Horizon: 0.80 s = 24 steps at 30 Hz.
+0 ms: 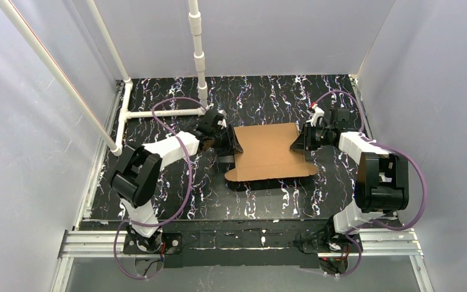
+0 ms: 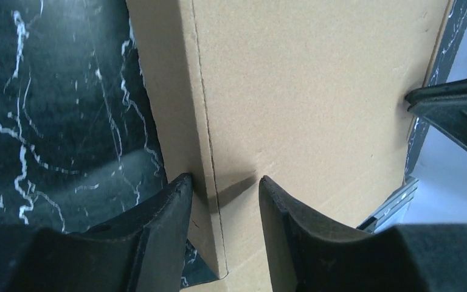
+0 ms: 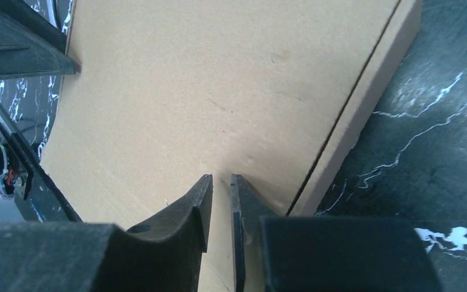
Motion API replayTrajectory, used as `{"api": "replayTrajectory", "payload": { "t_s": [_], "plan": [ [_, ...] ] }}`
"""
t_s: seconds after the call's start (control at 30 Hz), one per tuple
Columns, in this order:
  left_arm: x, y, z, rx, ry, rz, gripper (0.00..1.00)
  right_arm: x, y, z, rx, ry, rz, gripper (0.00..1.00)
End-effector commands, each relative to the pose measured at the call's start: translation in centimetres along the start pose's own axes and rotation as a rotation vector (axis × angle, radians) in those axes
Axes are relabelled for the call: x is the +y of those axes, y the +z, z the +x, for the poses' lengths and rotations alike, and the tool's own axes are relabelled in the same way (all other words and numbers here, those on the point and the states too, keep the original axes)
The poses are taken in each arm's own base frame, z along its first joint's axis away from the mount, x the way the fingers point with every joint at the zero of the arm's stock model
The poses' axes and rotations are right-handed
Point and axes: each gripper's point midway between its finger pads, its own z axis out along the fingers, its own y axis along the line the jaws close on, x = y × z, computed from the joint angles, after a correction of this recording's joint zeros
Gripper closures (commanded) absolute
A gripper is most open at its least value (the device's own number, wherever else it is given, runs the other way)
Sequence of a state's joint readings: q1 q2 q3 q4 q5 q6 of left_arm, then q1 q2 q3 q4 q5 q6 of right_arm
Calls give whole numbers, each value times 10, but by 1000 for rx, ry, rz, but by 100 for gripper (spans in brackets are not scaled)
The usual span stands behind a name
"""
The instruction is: Fold the paper box
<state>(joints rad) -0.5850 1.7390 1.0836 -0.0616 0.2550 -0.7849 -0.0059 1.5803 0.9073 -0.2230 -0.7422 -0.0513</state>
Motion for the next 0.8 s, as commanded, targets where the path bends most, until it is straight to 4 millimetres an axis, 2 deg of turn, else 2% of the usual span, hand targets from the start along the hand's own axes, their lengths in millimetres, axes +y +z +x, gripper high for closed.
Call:
{"api": "replayTrajectory", "payload": {
  "t_s": [0.0, 0.1, 0.2, 0.27, 0.33, 0.4, 0.43, 0.47, 0.5, 0.6, 0.63, 0.7, 0.73, 0.77],
  "plan": [
    [-15, 3, -9, 35, 55, 10, 57, -5, -3, -16, 2, -90, 33, 72],
    [-15, -2, -16, 19, 63, -2, 55, 8, -22, -32, -38, -239, 41, 64],
    [-17, -19, -22, -27, 90, 4, 50, 31, -41, -38, -81, -388, -5, 55],
    [-17, -34, -24, -52, 103, 5, 42, 50, -50, -28, -61, -498, -80, 45],
    [-18, -54, -24, -86, 109, 16, 32, 70, -57, -13, -44, -610, -179, 27],
    [-8, -67, -14, -98, 91, 18, 20, 87, -65, 16, 15, -724, -280, 4],
    [-3, -72, -12, -112, 67, 32, 12, 93, -66, 26, 30, -805, -317, 2],
    [-1, -75, -7, -114, 39, 57, 5, 97, -68, 32, 39, -809, -329, 2],
    [1, -78, -6, -120, 3, 98, 2, 100, -71, 34, 42, -792, -323, 2],
    [1, -77, -9, -121, -90, 191, 2, 101, -76, 40, 73, -696, -295, 2],
    [1, -73, -10, -113, -94, 189, 6, 96, -76, 39, 92, -646, -259, 4],
    [0, -66, -10, -82, -99, 189, 17, 80, -78, 42, 146, -605, -180, 21],
    [-2, -62, -11, -69, -98, 192, 28, 73, -79, 45, 165, -588, -155, 36],
    [0, -58, -12, -63, -98, 178, 44, 63, -82, 47, 173, -554, -124, 56]
  ]
}}
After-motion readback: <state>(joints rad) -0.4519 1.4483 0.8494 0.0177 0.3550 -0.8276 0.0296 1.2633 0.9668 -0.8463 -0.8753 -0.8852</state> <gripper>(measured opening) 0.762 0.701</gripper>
